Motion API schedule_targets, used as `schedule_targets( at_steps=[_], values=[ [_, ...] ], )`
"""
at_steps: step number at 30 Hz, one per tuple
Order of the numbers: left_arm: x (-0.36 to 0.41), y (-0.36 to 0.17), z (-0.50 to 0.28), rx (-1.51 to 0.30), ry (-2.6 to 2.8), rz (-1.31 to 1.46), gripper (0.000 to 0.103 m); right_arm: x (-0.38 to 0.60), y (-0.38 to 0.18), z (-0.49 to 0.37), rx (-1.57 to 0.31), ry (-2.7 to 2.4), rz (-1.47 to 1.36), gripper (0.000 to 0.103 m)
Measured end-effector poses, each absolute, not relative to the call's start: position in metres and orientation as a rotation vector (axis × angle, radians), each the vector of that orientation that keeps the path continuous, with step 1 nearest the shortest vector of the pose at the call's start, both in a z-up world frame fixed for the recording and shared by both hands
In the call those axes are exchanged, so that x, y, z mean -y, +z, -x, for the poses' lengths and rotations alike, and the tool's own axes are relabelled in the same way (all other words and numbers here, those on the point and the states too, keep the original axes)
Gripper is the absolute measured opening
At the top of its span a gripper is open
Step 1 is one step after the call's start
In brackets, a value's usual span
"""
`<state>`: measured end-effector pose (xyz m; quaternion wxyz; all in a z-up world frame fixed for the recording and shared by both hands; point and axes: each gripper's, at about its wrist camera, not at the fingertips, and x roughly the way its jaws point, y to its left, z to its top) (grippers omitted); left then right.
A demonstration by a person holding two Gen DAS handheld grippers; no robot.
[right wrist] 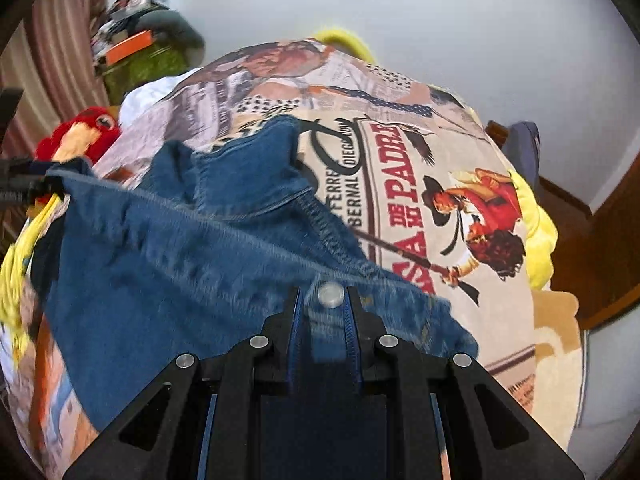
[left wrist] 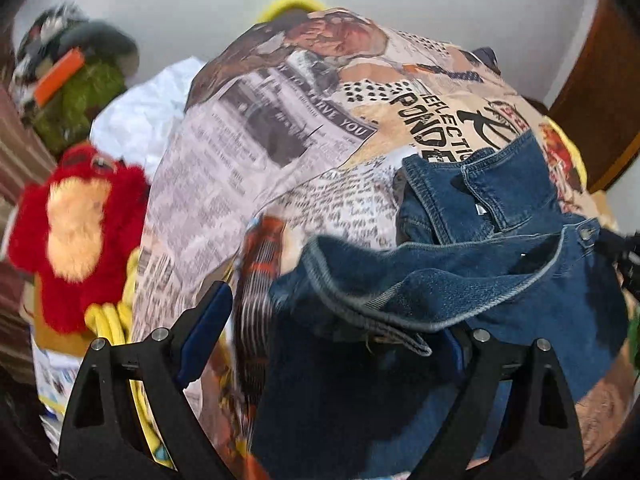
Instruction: Fold large clothes
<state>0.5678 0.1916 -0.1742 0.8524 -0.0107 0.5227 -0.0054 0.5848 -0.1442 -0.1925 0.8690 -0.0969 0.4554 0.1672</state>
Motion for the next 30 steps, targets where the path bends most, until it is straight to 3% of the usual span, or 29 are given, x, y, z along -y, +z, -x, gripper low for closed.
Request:
schedule_targets(
  at_steps=[13, 24, 30],
  values=[
    [-0.192, -0.145, -0.542, -1.003, 0.054, 0.023, 0.091, 0.123, -0.188, -0.527, -0.984, 0.46, 0.231, 0.016],
    [-0.13, -0.254, -0.496, -1.112, -0.066, -0.084, 0.091, 0.069, -0.241, -0.507, -1.031, 0.545, 0.389, 0.016],
    [-0.153, -0.266, -0.48, -1.055, 0.013, -0.125, 0.097, 0.079, -0.242, -0.492, -0.968, 0.531, 0.455, 0.016]
  ],
)
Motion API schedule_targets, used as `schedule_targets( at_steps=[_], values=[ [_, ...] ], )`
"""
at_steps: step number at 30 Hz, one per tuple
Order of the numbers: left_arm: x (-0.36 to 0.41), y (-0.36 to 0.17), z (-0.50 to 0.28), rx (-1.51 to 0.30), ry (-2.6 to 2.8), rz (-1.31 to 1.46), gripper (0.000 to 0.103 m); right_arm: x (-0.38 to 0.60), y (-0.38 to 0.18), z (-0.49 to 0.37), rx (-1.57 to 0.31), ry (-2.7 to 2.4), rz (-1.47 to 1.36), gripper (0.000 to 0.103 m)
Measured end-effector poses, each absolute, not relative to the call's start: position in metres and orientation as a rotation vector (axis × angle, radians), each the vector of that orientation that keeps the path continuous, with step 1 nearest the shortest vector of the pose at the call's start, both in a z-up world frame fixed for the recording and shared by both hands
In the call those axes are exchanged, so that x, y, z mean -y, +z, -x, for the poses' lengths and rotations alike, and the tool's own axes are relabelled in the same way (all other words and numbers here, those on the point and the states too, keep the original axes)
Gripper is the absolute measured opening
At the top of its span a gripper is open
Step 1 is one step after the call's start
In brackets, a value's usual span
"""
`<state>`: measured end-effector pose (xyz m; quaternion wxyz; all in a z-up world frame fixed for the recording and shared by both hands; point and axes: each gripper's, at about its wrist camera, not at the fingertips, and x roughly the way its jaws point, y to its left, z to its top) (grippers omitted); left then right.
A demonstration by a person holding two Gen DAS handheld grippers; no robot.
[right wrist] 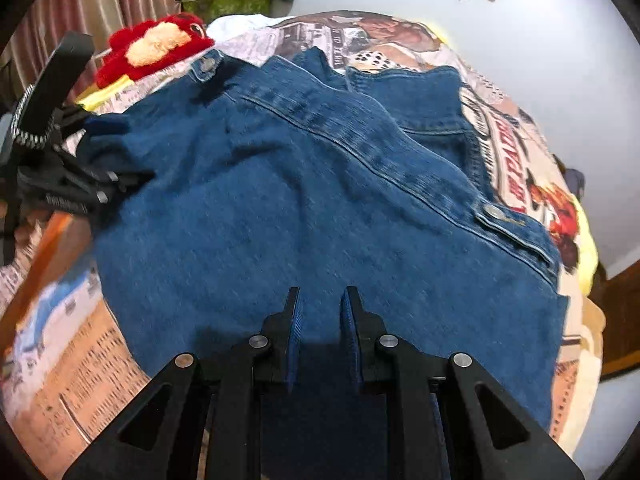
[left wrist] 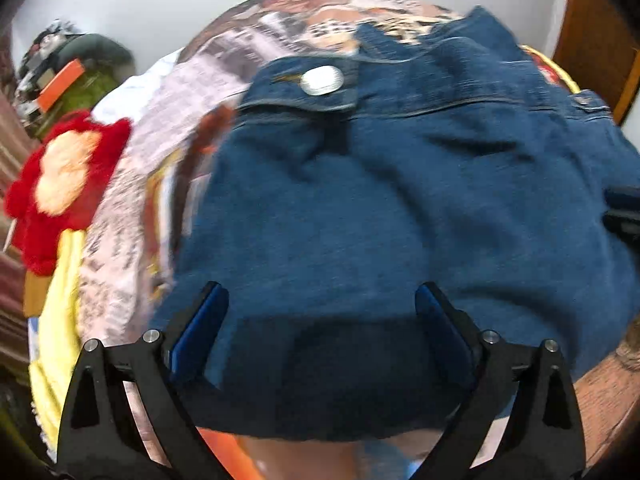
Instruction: Fold large clothes
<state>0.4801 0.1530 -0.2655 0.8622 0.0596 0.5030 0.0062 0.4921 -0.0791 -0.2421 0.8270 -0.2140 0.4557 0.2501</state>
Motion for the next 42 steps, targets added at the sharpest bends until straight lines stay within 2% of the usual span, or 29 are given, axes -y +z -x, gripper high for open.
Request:
schedule_targets(
  at_steps=[7, 14, 15, 16, 18, 21, 22, 26, 29, 33, 37, 42],
  values=[
    [-0.204, -0.268, -0.464, -1.095, 0.025, 0.069, 0.099, 0.121, -0.242, -0.495, -0.972, 0.478, 0.386, 0.017],
    [-0.221, -0.258, -0.445, -1.067, 0.144, 0.031, 0.099, 0.146, -0.241, -0.481, -0.935, 0.372, 0.48, 0.017],
    [-0.229, -0.259, -0.443, -1.074, 0.144, 0.066, 0.099, 0.15, -0.24, -0.48, -0.932, 0.376, 0.471, 0.021],
    [-0.235, -0.259, -0.441, -1.085, 0.146, 0.094, 0.099, 0.16, -0.24, -0.481, -0.938, 0.366, 0.448, 0.039],
    [-0.242, -0.255, -0.434, -1.068, 0.173, 0.08, 0.099, 0.176, -0.238, -0.485, -0.935, 0.305, 0.427, 0.061],
    [-0.25, -0.254, -0.431, -1.056, 0.215, 0.036, 0.099, 0.207, -0.242, -0.492, -0.984, 0.255, 0.341, 0.078],
    [-0.252, -0.255, -0.43, -1.063, 0.222, 0.03, 0.099, 0.219, -0.244, -0.495, -1.011, 0.254, 0.283, 0.081],
    [-0.259, -0.247, -0.419, -1.042, 0.234, 0.049, 0.098, 0.257, -0.247, -0.502, -1.095, 0.254, 0.082, 0.083],
    [-0.26, -0.237, -0.416, -0.993, 0.366, -0.016, 0.098, 0.266, -0.24, -0.496, -1.076, 0.227, 0.102, 0.083],
    [-0.285, -0.215, -0.395, -0.95, 0.363, 0.164, 0.097, 0.27, -0.23, -0.487, -1.07, 0.199, 0.107, 0.083],
    [-0.286, -0.195, -0.38, -0.887, 0.317, 0.279, 0.097, 0.26, -0.202, -0.479, -1.008, 0.224, 0.087, 0.084],
    [-0.253, -0.2, -0.373, -0.916, 0.207, 0.359, 0.097, 0.219, -0.17, -0.472, -0.911, 0.309, 0.091, 0.085]
  ],
)
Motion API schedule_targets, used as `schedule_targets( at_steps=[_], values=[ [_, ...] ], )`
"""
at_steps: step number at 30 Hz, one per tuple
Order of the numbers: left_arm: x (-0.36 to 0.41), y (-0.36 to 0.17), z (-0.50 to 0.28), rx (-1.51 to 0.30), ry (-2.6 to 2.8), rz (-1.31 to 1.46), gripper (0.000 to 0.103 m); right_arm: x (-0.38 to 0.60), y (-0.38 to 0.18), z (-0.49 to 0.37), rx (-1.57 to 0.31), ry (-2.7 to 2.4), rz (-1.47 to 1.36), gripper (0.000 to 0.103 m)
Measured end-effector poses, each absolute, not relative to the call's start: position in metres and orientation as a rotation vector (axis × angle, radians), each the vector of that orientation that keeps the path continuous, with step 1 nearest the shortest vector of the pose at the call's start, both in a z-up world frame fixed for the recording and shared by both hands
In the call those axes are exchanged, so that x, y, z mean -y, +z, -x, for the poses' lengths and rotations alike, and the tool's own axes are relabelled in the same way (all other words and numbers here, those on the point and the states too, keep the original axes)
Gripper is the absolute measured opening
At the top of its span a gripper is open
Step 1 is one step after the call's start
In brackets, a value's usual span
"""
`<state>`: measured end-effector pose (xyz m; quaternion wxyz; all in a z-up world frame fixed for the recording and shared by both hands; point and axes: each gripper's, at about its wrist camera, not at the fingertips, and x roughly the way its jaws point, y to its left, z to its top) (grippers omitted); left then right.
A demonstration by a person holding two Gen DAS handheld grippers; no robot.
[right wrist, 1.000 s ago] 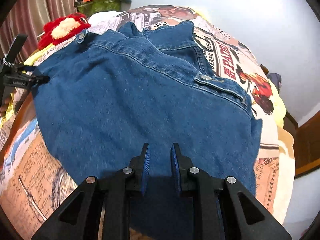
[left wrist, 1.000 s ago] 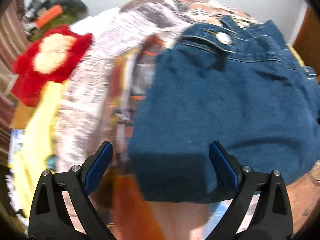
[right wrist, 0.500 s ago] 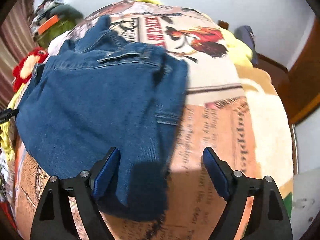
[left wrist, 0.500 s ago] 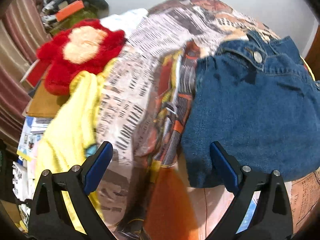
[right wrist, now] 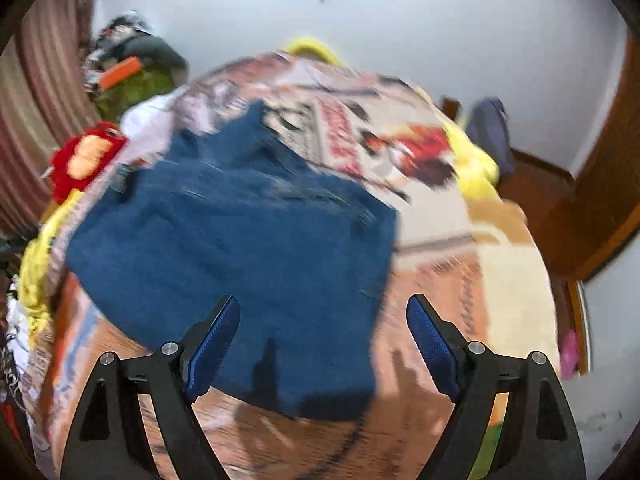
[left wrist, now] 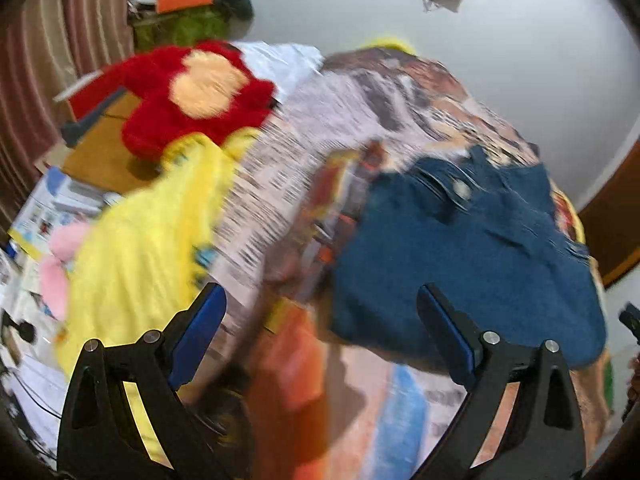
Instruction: Fold large clothes
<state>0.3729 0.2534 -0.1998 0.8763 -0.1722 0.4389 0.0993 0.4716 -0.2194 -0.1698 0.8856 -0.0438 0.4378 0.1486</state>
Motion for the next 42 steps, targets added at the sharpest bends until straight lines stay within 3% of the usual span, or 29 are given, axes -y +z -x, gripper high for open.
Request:
schedule_targets(
  at_steps=[3, 6, 14, 23, 25, 32, 34, 36, 42],
  values=[
    [-0.236, -0.214, -0.374, -0.944, 0.132, 0.444, 0.097, 0.191, -0.163, -0.469, -0.889, 0.387, 0.094, 0.092],
    [-0.222, -0.234, -0.376, -0.987, 0.054, 0.553, 0.097, 0.163, -0.17, -0.471, -0.905, 0.448, 0.102, 0.092],
    [-0.211, -0.289, -0.391, -1.041, -0.057, 0.902, 0.096, 0.131, -0.242, -0.491, -1.127, 0.445, 0.084, 0.093],
    [-0.204, -0.309, -0.428, -0.973, -0.036, 1.009, 0.092, 0.131, -0.247, -0.483, -1.047, 0.45, 0.118, 0.099],
    [-0.203, -0.306, -0.433, -0.958, 0.05, 0.969, 0.072, 0.132, -0.247, -0.483, -1.044, 0.45, 0.113, 0.099],
    [-0.19, -0.294, -0.446, -0.875, 0.259, 0.894, 0.059, 0.129, -0.245, -0.482, -1.053, 0.457, 0.13, 0.1],
    [-0.188, -0.283, -0.443, -0.863, 0.27, 0.855, 0.045, 0.13, -0.243, -0.482, -1.068, 0.457, 0.137, 0.099],
    [-0.188, -0.263, -0.432, -0.824, 0.261, 0.818, 0.038, 0.133, -0.24, -0.482, -1.079, 0.46, 0.146, 0.099],
    [-0.181, -0.211, -0.394, -0.74, 0.239, 0.637, 0.036, 0.141, -0.23, -0.484, -1.093, 0.43, 0.148, 0.099]
  ],
)
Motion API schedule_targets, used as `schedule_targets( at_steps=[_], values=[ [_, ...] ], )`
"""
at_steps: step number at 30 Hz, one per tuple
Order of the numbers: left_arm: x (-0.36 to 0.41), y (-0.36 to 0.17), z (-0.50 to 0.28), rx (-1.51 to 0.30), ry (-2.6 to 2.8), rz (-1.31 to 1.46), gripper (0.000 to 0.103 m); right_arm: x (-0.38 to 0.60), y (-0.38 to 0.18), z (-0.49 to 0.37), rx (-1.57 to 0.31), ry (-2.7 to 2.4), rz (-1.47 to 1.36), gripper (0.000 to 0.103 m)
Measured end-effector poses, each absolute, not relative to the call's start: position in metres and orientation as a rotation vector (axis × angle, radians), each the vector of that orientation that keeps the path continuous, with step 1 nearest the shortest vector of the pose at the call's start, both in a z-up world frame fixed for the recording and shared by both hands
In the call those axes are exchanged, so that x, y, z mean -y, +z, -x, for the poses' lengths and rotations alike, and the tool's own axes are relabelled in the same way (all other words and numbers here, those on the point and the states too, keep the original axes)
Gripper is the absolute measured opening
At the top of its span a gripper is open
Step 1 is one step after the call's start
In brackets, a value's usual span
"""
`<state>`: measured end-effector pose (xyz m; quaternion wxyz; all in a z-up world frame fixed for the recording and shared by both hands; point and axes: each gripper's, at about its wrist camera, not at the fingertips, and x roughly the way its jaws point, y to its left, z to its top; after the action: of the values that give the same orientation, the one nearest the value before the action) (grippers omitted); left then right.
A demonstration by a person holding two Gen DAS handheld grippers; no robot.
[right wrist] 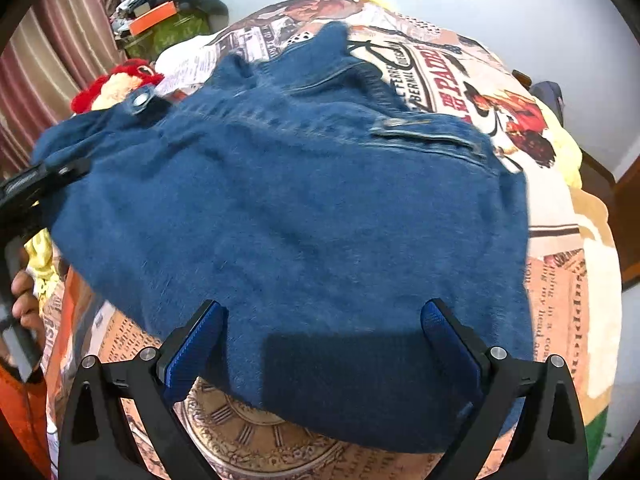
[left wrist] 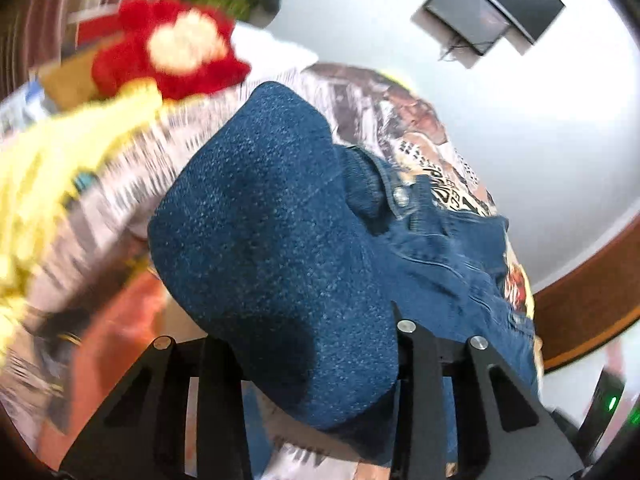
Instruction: Fold large clothes
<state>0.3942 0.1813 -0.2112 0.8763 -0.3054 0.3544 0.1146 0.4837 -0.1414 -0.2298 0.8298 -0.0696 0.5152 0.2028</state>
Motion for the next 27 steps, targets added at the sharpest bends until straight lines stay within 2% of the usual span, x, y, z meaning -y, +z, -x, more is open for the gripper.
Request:
schedule_targets(
  at_steps=[4, 8, 14, 15, 18, 21, 25, 27],
  values=[
    [-0.181, -0.197, -0.368, -0.73, 0.236, 0.623, 0.036, 0.128, -0.215, -0.482, -1.067, 0.478, 0.107, 0.099],
    [-0.183, -0.205, -0.339, -0.74, 0.253, 0.65, 0.036, 0.089, -0.209, -0.477, -1.039, 0.564, 0.107, 0.099],
    [-0.17, -0.21, -0.339, -0.749, 0.286, 0.545, 0.036, 0.026, -0.241, -0.476, -1.102, 0.633, 0.205, 0.1],
    [-0.166, -0.209, -0.339, -0.75, 0.29, 0.522, 0.036, 0.022, -0.249, -0.476, -1.107, 0.629, 0.217, 0.102],
    [-0.15, -0.203, -0.346, -0.741, 0.307, 0.413, 0.036, 0.012, -0.257, -0.466, -1.037, 0.604, 0.272, 0.103],
    [-0.135, -0.19, -0.353, -0.707, 0.305, 0.307, 0.035, 0.015, -0.254, -0.462, -1.037, 0.646, 0.291, 0.103],
    [-0.109, -0.162, -0.365, -0.626, 0.302, 0.178, 0.034, 0.056, -0.242, -0.477, -1.153, 0.652, 0.11, 0.103],
    [-0.094, -0.147, -0.372, -0.584, 0.286, 0.126, 0.034, 0.082, -0.234, -0.481, -1.154, 0.631, 0.036, 0.103]
  ],
)
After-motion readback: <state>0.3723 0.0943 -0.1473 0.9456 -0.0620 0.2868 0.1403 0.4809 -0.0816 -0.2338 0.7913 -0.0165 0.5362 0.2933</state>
